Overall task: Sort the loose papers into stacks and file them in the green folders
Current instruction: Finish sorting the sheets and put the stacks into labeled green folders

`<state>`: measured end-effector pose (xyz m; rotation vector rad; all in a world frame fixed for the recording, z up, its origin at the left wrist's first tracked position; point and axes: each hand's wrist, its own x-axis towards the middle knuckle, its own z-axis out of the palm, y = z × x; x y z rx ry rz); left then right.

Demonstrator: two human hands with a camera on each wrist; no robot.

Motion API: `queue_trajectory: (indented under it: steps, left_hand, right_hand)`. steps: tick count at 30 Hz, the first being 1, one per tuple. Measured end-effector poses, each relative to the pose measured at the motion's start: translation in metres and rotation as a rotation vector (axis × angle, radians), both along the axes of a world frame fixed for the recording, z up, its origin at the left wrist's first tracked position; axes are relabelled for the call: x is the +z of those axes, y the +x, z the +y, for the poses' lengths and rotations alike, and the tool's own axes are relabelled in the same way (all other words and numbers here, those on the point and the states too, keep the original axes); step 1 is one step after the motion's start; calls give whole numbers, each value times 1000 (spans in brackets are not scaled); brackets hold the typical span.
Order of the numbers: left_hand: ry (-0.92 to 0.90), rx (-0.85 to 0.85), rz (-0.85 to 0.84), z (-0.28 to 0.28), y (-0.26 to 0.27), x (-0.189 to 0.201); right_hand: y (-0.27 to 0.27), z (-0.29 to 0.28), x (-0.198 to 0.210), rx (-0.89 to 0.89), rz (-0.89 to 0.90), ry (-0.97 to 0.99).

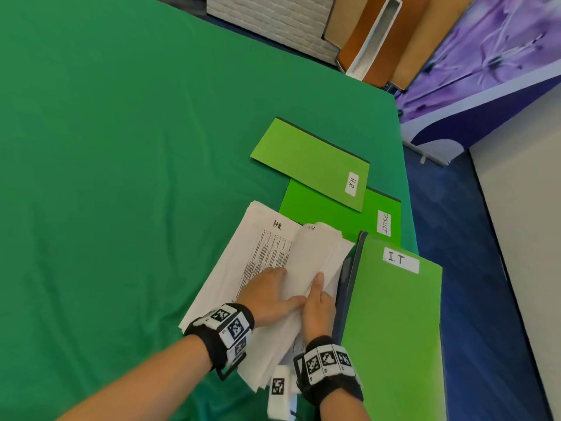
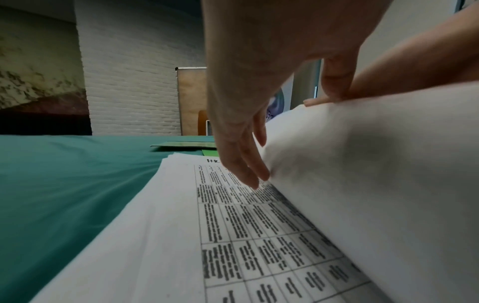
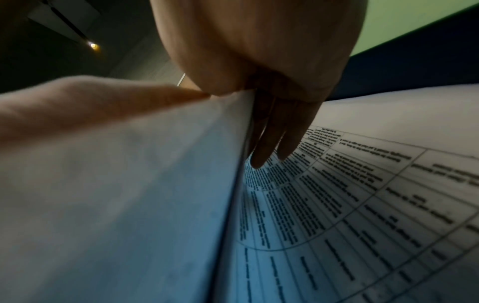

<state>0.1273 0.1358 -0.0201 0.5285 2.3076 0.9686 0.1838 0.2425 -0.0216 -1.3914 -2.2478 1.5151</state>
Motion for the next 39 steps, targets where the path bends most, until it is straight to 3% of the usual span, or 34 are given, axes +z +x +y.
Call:
queue_trajectory:
  steps: [8,14,17,19,23,29,31,35,39]
  left_hand:
    - [-118,274,84,-10,-19,-11]
    - [-194,448,45,-21,-37,-23]
    - [-196,555,182,-21,-33,-19]
    - [-139,496,281,-18,-29,-16]
    - [-28,201,131,-2,-18,-9]
    - [-6,69,90,13,-6,-14]
    - [-79,166,125,8,-10,-17]
    - [-391,452,153,-7,-30,-22]
    - [-432,447,74,-4,-33,-29]
  right_hand:
    - [8,29,-11,34,-26,-21]
    - [8,42,-14,25,-5,3]
    - [8,43,-12,37,18,41]
    - [8,43,-11,39,19,53]
    - [7,36,-7,55,28,40]
    - [5,25,-7,187,64,91]
    - [5,26,-8,179,40,130]
    - [5,26,-7,86,37,136]
    - [5,19,-15,73,23,71]
